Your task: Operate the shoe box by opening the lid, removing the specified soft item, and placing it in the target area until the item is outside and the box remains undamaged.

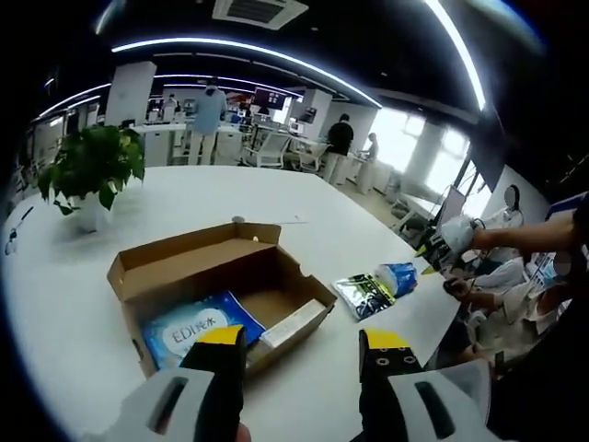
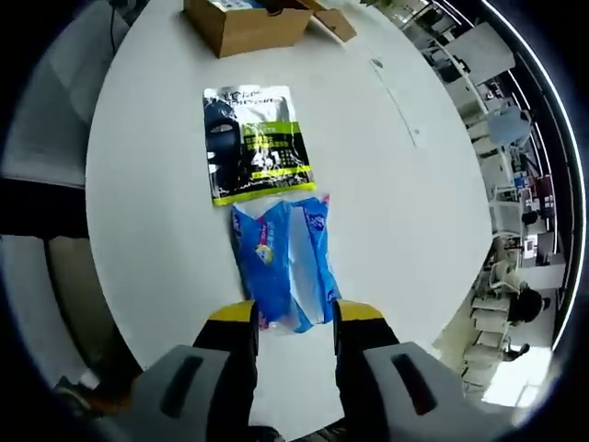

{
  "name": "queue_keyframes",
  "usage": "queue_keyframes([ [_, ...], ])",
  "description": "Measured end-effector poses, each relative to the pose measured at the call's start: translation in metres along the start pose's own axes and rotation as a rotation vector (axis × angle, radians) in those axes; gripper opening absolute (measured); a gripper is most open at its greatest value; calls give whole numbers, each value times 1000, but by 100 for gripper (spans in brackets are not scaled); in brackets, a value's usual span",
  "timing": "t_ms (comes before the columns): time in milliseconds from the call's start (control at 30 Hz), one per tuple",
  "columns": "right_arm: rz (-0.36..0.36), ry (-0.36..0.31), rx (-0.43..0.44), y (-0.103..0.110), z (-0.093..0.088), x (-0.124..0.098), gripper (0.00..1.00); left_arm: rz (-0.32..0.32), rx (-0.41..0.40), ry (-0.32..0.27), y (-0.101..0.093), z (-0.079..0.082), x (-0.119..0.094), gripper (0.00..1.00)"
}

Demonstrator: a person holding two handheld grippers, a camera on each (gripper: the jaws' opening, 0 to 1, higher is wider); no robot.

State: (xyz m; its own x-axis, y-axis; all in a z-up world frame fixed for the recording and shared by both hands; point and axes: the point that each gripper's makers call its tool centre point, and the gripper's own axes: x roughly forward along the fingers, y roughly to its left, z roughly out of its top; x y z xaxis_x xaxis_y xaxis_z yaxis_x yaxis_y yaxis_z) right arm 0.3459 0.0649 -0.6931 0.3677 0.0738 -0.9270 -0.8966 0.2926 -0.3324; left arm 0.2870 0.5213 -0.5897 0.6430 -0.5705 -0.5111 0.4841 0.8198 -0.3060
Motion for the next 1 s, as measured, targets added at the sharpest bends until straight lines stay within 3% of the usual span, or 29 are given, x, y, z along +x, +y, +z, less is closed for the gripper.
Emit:
queue_keyframes([
  [133,-11,-31,75,0,8,-6,29,-6,-1,-6,4,1,-3,50],
  [233,12,-94,167,2,22,-10,30,-6,-5,-13,8,1,-7,50],
  [400,4,-129,210,-1,40,-13,31,0,-14,-21,14,-1,-15,50],
  [633,36,-235,290,1,88,-11,31,17,-33,-33,25,-6,-27,50],
  [1000,122,-444,397,8,189,-6,39,57,-73,-48,44,-13,-47,50],
])
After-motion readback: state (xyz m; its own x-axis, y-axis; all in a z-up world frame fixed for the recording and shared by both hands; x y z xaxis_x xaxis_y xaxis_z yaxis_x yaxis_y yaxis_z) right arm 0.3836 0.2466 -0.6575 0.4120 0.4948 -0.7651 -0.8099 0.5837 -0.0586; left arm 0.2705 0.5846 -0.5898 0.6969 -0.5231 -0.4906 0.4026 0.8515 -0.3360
